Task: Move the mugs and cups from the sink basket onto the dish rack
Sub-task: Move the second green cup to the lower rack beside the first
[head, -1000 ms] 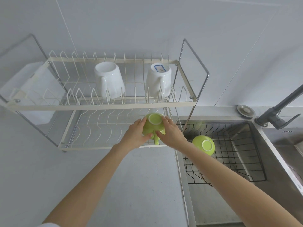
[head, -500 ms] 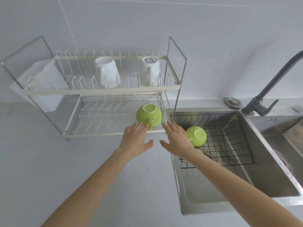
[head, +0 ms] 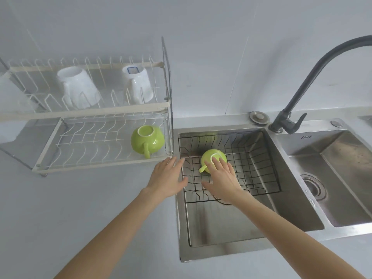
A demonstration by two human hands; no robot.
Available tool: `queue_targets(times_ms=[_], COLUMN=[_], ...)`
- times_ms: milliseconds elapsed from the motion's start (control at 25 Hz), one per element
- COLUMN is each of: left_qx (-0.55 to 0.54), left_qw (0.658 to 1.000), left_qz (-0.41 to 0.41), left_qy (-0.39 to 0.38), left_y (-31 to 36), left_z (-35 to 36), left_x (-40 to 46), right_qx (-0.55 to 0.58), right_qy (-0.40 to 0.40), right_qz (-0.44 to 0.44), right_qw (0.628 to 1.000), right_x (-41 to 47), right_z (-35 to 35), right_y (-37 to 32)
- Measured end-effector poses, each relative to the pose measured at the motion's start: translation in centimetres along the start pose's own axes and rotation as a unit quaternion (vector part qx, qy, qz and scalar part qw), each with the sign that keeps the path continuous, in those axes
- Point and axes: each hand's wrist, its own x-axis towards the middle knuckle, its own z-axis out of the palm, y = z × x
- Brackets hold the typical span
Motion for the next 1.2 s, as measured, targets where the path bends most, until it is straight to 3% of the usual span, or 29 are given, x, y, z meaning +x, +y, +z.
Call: queue_targets(times_ms=[360, 800, 1200], left_qx=[0.009, -0.024, -0.171], left_qw=[0.999, 0.990, 0.962], left_qz=[-0.011, -0.054, -0.157], left_qy=[-0.051, -0.126, -0.145], left_y=[5.8, 6.9, 5.5], left_z=[2.1, 6.8, 11.0], left_x=[7.4, 16.2, 22.1], right_qx=[0.014, 0.118, 0.344], right_qy=[-0.028, -0.102, -0.136], right_qz=[0.022, 0.074, 0.175], right_qw=[0.999, 0.985, 0.912], right_x=[3.0, 9.0, 14.5], right_z=[-0.6, 3.1, 6.5], right_y=[8.6, 14.2, 14.7])
